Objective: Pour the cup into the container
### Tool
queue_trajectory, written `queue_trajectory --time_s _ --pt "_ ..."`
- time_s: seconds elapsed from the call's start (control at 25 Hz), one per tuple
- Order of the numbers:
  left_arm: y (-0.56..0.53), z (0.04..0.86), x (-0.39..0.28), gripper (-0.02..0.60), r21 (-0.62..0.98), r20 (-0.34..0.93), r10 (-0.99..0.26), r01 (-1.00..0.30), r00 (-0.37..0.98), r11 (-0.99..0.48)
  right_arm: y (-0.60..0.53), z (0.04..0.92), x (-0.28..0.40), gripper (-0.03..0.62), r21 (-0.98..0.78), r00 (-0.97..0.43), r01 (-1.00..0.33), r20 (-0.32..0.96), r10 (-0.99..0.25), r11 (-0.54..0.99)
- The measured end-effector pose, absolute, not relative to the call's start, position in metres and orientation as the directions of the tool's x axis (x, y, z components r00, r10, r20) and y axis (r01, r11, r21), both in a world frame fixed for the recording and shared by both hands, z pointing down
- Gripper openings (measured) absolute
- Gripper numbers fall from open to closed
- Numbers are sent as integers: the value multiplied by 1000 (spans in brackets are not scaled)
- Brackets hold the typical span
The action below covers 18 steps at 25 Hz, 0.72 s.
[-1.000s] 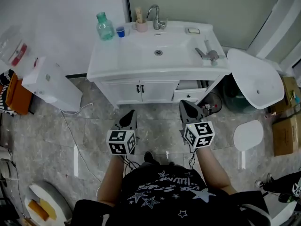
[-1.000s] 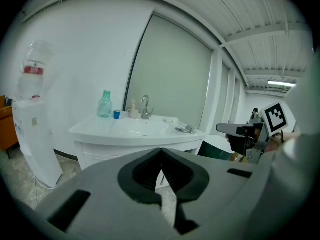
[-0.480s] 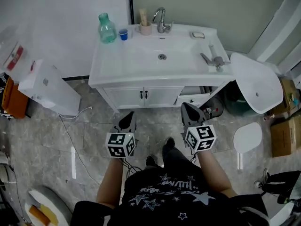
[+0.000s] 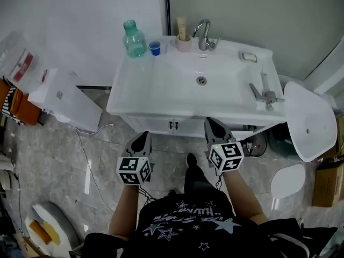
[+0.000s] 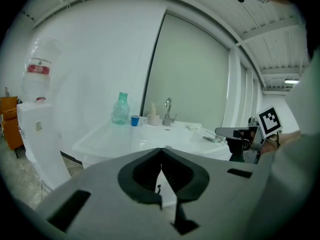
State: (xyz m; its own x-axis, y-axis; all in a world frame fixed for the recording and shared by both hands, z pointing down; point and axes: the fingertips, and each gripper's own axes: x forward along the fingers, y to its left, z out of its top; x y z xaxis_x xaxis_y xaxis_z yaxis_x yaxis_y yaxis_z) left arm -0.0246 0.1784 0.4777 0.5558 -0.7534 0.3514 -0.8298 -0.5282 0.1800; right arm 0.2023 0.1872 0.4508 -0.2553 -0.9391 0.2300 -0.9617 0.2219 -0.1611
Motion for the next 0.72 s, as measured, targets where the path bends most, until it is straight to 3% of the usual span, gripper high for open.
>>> queue_trajectory --time_s 0.16,0.4,0.56,0.72 --pt "133 469 -12 11 177 347 -788 -861 508 -477 129 448 212 8 -166 -323 -943 235 -917 290" --pt "83 450 -4 21 162 286 -857 -903 430 -399 66 449 215 73 -187 -444 -894 245 -862 407" --pt "62 449 -8 51 143 290 -887 -932 360 -332 31 454 214 168 -198 -510 -859 247 -824 472" --pt "50 449 -16 11 142 293 -912 -956 287 -256 4 459 208 297 -184 -556 -831 250 -792 525"
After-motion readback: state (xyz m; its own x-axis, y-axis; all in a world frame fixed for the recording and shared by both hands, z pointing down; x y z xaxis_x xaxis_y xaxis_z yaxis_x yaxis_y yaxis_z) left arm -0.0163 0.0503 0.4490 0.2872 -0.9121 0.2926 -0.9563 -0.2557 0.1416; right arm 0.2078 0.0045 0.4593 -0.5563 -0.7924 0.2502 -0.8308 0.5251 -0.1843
